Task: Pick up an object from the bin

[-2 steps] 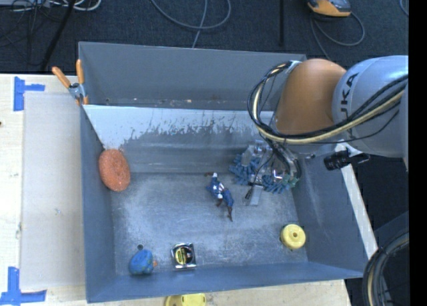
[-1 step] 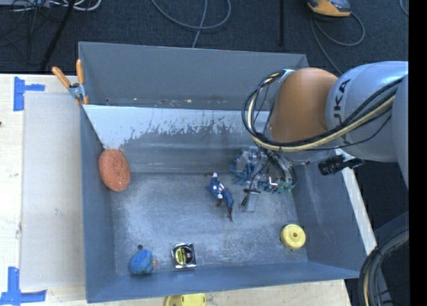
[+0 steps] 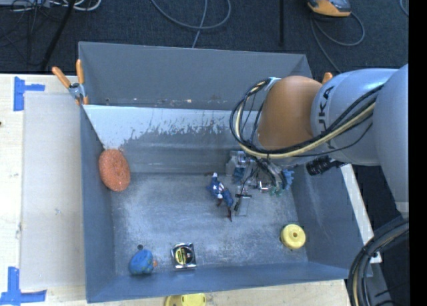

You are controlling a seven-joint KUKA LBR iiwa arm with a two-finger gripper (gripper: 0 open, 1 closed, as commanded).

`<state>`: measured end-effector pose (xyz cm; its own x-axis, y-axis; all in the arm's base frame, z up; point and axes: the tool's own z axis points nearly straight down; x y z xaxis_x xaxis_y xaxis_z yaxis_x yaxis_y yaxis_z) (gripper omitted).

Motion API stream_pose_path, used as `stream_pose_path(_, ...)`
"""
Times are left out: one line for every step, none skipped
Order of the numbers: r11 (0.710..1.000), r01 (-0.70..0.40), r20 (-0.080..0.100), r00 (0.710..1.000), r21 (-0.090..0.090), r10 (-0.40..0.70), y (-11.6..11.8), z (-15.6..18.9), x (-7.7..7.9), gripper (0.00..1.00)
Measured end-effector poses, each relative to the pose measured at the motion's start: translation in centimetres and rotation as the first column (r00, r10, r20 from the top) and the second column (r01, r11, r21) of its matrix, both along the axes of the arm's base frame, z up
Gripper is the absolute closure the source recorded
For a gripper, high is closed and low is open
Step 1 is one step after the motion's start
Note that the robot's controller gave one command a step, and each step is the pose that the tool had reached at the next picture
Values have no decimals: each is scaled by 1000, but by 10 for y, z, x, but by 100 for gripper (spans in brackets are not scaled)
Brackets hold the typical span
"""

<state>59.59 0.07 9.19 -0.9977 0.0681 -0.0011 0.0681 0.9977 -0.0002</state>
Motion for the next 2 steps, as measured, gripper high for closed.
stream_pose_path(999, -46, -2, 999, 0, 46, 8, -22, -6, 100)
stream_pose_path(999, -46, -2, 999, -1, 46, 8, -22, -6, 100)
